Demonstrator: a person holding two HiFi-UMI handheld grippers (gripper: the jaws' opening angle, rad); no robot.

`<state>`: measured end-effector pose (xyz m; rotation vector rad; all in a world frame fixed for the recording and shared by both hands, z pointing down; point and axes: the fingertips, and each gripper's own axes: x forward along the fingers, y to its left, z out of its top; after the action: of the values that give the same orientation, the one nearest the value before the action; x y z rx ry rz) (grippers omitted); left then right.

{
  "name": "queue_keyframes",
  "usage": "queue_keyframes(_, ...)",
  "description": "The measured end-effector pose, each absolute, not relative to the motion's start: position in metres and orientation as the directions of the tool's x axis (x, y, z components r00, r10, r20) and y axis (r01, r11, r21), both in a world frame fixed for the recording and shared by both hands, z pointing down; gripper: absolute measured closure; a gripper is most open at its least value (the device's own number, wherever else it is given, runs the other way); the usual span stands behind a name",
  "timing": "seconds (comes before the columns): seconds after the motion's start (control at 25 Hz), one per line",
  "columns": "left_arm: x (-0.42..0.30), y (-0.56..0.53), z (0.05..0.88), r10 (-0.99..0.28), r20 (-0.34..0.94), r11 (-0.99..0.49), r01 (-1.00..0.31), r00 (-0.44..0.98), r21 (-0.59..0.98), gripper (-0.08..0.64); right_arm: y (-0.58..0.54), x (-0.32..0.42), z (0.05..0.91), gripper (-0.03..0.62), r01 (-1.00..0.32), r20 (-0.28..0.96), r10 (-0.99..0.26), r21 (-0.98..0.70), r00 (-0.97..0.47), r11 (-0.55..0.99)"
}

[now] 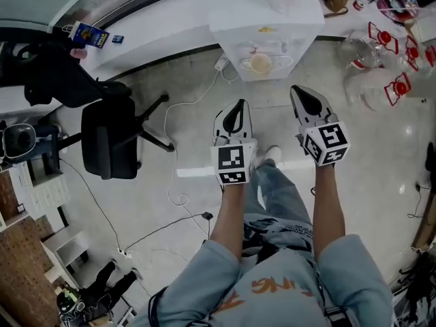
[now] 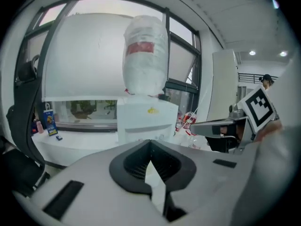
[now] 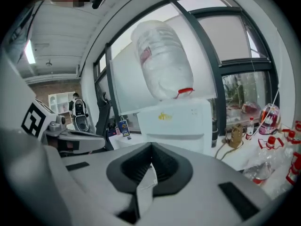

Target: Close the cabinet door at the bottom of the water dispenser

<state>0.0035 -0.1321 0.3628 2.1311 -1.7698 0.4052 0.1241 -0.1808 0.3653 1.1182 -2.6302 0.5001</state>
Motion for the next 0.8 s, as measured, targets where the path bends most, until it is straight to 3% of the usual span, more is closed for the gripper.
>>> queue_keyframes(0.4,-0.004,-0.147,0.258,-0.954,0.254,-0.157,-0.987,0.158,0.022,0.540,-0.180,0.148,0.244,0.565,-0.816,0.216,-0.788,-0.108,-0.577,0.568)
queue_keyframes(0.56,-0.002,-0.151,0.220,-0.960,0.193,-0.207,-0.978,0.202,-0.002,0.540,-0.180,0.151,0.201,0.563,-0.781,0.105,-0.780,-0.207,-0.617,0.589)
queue_keyframes(0.8,-0.023,-0.156,0.164,-0.982,0.093,-0.166,-0.986,0.164,-0.017,0.540,-0.185,0.142,0.148,0.563,-0.789,0.050,-0.788,-0.085,-0.613,0.608)
